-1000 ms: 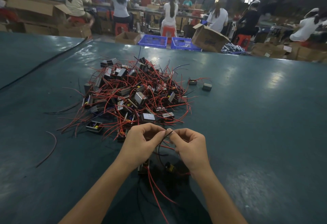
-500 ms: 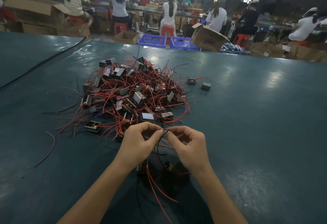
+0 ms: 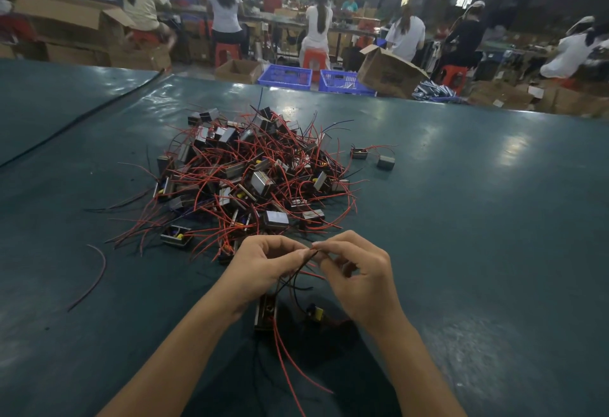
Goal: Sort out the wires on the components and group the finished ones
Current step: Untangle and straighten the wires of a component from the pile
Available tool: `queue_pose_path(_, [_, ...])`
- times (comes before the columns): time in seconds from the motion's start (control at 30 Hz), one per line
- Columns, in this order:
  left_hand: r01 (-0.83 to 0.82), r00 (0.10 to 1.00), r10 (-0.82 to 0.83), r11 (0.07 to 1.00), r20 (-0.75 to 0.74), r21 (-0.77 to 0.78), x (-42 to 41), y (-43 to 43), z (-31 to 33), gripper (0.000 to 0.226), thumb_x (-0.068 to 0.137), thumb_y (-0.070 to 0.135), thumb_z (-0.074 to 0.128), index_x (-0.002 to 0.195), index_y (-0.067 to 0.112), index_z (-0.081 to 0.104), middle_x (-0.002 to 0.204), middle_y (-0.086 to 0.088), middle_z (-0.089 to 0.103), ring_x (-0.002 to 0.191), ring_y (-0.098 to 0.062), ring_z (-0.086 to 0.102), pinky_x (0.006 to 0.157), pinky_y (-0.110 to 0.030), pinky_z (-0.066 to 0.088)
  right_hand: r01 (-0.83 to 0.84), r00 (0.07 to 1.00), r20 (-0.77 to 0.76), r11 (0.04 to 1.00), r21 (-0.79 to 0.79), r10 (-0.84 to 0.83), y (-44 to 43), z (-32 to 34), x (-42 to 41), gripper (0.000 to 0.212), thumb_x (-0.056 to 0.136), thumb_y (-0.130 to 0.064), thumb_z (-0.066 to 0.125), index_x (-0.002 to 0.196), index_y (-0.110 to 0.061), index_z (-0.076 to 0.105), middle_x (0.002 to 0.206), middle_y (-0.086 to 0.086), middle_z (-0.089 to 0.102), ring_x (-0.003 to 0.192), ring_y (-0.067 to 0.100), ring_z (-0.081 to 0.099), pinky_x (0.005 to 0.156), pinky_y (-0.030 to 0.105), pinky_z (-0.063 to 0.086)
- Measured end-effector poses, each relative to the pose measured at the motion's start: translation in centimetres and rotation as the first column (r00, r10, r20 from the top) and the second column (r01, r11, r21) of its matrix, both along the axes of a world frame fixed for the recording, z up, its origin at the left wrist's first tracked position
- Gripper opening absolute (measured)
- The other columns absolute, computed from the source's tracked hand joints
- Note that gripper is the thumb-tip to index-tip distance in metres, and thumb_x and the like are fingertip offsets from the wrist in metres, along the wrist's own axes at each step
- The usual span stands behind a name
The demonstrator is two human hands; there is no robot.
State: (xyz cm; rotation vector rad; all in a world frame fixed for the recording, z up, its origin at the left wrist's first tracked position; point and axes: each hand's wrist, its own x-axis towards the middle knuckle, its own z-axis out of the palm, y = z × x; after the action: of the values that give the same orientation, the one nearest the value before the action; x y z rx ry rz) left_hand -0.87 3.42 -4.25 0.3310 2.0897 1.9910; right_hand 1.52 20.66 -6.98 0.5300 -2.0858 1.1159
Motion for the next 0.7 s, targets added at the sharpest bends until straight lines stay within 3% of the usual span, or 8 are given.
queue_pose_path(0.2, [-0.005,0.996,-0.001,0.998,0.088,0.058,-0.18,0.02,-0.02,0.019,0.086,0.009,0.069,0.072,0.017,0.078,0.063,0.002,0.065,0.058,-0.004,0.055,0.059,-0.014,0.047,-0.037,0.999,0.019,0.998,-0.056,0.038,0.04,0.09,0.03,0.018,0.085,-0.003,0.070,0.102,-0.009,0.073,0.091,-0.015,0.066,0.068,0.000,0.060,0.060,0.007,0.041])
queue_pose_path(0.33, [0.027,0.989,-0.040,0.995,0.142,0.092,-0.28,-0.07,-0.12,0.014,0.083,0.013,0.071,0.073,0.018,0.079,0.062,0.003,0.064,0.056,-0.003,0.055,0.055,-0.013,0.046,-0.040,0.999,-0.007,0.997,-0.068,0.039,0.16,0.05,-0.22,0.017,0.088,-0.011,0.068,0.104,-0.008,0.073,0.094,-0.011,0.068,0.074,-0.002,0.061,0.062,0.008,0.043])
queue_pose_path(0.47, [0.086,0.983,-0.098,0.993,0.153,0.084,-0.27,-0.28,0.01,0.008,0.076,0.022,0.075,0.076,0.015,0.077,0.062,0.005,0.064,0.056,-0.001,0.056,0.055,-0.013,0.046,-0.032,0.997,0.063,0.996,-0.083,0.037,0.22,0.01,-0.17,0.018,0.091,-0.019,0.067,0.109,-0.018,0.071,0.090,-0.018,0.066,0.063,0.006,0.060,0.056,0.012,0.044])
queue_pose_path(0.57, [0.095,0.979,-0.107,0.992,0.175,0.079,-0.38,-0.42,0.02,0.024,0.067,0.029,0.075,0.082,0.009,0.076,0.061,0.006,0.063,0.055,-0.002,0.055,0.056,-0.013,0.046,-0.025,0.991,0.130,0.998,-0.057,0.033,0.13,0.18,0.04,0.009,0.091,-0.029,0.064,0.099,-0.030,0.069,0.082,-0.025,0.065,0.062,0.004,0.060,0.057,0.010,0.042])
queue_pose_path(0.7, [0.075,0.992,-0.077,0.997,0.099,0.024,-0.37,-0.52,-0.11,0.009,0.078,0.019,0.076,0.081,0.010,0.076,0.067,0.004,0.068,0.063,-0.005,0.060,0.062,-0.014,0.049,-0.041,0.950,0.304,0.993,-0.110,0.072,-0.08,0.48,0.35,0.011,0.091,-0.029,0.063,0.083,-0.037,0.061,0.074,-0.014,0.068,0.058,0.008,0.061,0.053,0.016,0.046])
